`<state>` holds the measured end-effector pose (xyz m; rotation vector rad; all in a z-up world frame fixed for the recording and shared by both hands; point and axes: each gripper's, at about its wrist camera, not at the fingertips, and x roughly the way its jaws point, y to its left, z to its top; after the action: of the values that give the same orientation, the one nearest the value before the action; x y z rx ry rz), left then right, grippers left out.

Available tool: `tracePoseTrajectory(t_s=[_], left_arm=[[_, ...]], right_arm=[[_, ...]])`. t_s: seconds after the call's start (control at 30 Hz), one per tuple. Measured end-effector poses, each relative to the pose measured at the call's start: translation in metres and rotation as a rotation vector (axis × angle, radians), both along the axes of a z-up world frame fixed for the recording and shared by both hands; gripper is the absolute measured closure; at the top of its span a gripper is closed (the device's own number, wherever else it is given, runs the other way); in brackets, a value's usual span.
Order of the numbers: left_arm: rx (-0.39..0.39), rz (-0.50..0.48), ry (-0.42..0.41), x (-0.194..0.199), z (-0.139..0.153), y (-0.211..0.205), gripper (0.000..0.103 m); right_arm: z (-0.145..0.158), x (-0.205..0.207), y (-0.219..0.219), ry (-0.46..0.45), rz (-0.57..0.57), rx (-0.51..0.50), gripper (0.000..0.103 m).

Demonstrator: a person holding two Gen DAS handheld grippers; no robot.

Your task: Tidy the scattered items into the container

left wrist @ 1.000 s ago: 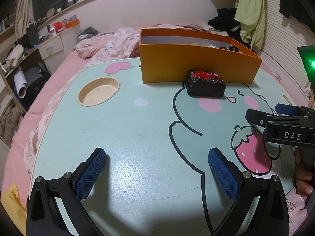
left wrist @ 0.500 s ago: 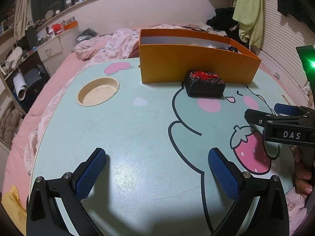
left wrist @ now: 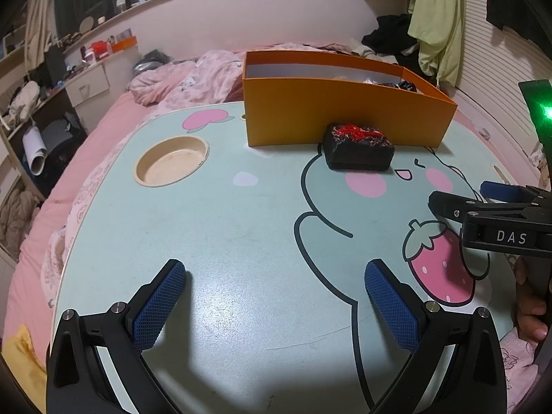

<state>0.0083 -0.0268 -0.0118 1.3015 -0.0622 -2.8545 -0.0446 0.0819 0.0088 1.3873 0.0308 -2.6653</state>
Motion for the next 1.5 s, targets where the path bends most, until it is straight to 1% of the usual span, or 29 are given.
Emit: tracePoseTrajectory(t_s=[0.37,0.43,0.5,0.63,0.73,0.8,0.9,0.97,1.0,1.03,1.07,1.1,1.17,1.33,1.43,1.5], left_arm=[[0.003,0.002,-0.003,-0.001,-0.001,-0.001,0.000],[0.008,0.003,-0.003,-0.001,-0.001,-0.001,0.000],[0.014,0.004,-0.004,-0.001,-0.001,-0.001,0.000],[0.016,0.005,-0.005,-0.001,-0.002,0.000,0.000],[0.026,0.005,-0.002,0.000,-0.002,0.000,0.000],[0.029,0.005,-0.001,0.000,-0.003,0.000,0.000],[0.034,0.003,0.001,0.000,-0.002,-0.001,0.000],[0.040,0.002,0.002,0.000,-0.002,-0.002,0.000],[0.044,0.001,0.003,0.000,-0.001,-0.003,0.000],[0.046,0.001,0.004,0.000,-0.001,-0.003,0.000],[0.047,0.001,0.003,0.000,-0.001,-0.004,0.000],[0.050,0.001,0.004,0.000,-0.001,-0.004,0.000],[0.052,0.000,0.006,0.000,-0.001,-0.004,0.000],[0.051,0.000,0.005,0.000,-0.001,-0.005,0.000],[0.047,0.000,0.004,0.000,-0.001,-0.005,0.000],[0.040,-0.003,0.002,-0.001,0.000,-0.004,0.000]], right_arm=[[0.001,0.000,0.001,-0.001,0.006,-0.001,0.000],[0.002,0.001,-0.001,0.004,0.029,-0.016,0.000],[0.008,0.004,-0.007,0.027,0.066,-0.032,0.000],[0.023,0.006,-0.032,0.064,0.167,-0.083,0.000],[0.033,-0.006,-0.055,0.042,0.206,-0.136,0.000],[0.037,-0.017,-0.072,0.026,0.210,-0.147,0.000],[0.033,-0.038,-0.091,-0.007,0.152,-0.090,0.001],[0.023,-0.047,-0.095,-0.045,0.108,-0.075,0.015],[0.016,-0.051,-0.097,-0.075,0.099,-0.070,0.036],[0.014,-0.050,-0.099,-0.047,0.097,-0.042,0.040],[0.014,-0.046,-0.100,-0.021,0.107,-0.020,0.040],[0.013,-0.040,-0.098,-0.017,0.125,-0.024,0.040],[0.014,-0.025,-0.088,0.006,0.131,-0.052,0.041],[0.033,0.016,-0.047,0.091,0.140,-0.094,0.041],[0.038,0.038,-0.028,0.148,0.143,-0.068,0.041],[0.034,0.052,-0.020,0.178,0.158,-0.038,0.041]])
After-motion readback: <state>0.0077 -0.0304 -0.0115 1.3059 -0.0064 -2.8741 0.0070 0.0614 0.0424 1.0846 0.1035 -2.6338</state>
